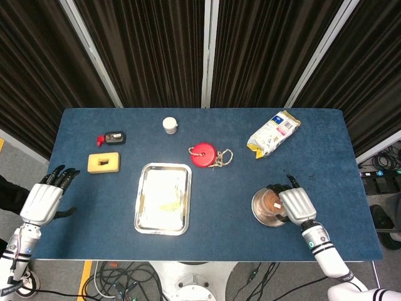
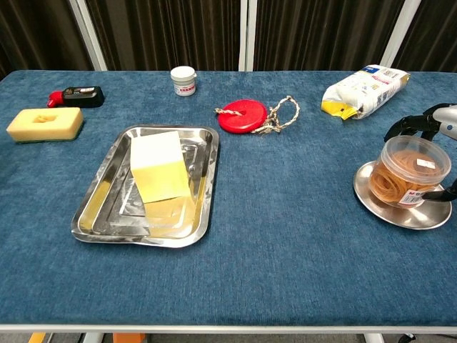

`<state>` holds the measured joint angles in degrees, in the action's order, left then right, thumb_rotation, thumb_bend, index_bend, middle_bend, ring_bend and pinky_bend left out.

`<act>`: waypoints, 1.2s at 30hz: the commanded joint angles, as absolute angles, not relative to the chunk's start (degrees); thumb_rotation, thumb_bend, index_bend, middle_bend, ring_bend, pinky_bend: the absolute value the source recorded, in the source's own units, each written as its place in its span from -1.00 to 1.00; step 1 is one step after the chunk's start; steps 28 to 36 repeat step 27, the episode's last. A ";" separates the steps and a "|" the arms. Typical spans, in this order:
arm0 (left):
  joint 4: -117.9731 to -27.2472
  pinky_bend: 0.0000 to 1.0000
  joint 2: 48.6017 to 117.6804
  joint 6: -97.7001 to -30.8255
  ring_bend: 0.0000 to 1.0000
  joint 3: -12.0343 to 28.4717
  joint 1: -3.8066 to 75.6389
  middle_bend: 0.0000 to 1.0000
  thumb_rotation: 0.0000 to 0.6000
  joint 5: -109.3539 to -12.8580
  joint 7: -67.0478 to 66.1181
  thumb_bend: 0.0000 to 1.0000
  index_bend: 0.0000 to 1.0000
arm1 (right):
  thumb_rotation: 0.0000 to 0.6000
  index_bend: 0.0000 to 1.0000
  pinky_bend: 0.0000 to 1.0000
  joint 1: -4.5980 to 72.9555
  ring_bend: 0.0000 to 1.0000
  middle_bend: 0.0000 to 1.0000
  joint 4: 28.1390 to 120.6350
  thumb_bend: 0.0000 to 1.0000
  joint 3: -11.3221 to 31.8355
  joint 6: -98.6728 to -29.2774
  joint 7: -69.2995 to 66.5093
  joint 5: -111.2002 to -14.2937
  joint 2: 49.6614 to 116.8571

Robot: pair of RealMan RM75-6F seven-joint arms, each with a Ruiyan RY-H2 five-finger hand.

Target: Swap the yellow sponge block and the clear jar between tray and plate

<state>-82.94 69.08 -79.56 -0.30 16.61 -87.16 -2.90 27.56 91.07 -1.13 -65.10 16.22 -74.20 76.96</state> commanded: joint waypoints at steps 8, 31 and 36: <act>-84.25 -0.44 68.35 -80.27 -0.85 0.08 15.46 -0.74 1.00 -86.97 -3.23 -0.90 -0.71 | 1.00 -1.00 -1.00 27.26 -1.00 -0.97 95.50 -1.00 -0.36 -62.54 18.74 -70.93 73.17; -86.03 -0.50 67.94 -85.72 -0.85 0.11 8.75 -0.74 1.00 -84.02 -5.38 -0.89 -0.71 | 1.00 -1.00 -1.00 10.98 -1.00 -1.00 93.23 -1.00 -0.44 -88.33 9.94 -80.92 66.85; -86.03 -0.50 67.94 -85.72 -0.85 0.11 8.75 -0.74 1.00 -84.02 -5.38 -0.89 -0.71 | 1.00 -1.00 -1.00 10.98 -1.00 -1.00 93.23 -1.00 -0.44 -88.33 9.94 -80.92 66.85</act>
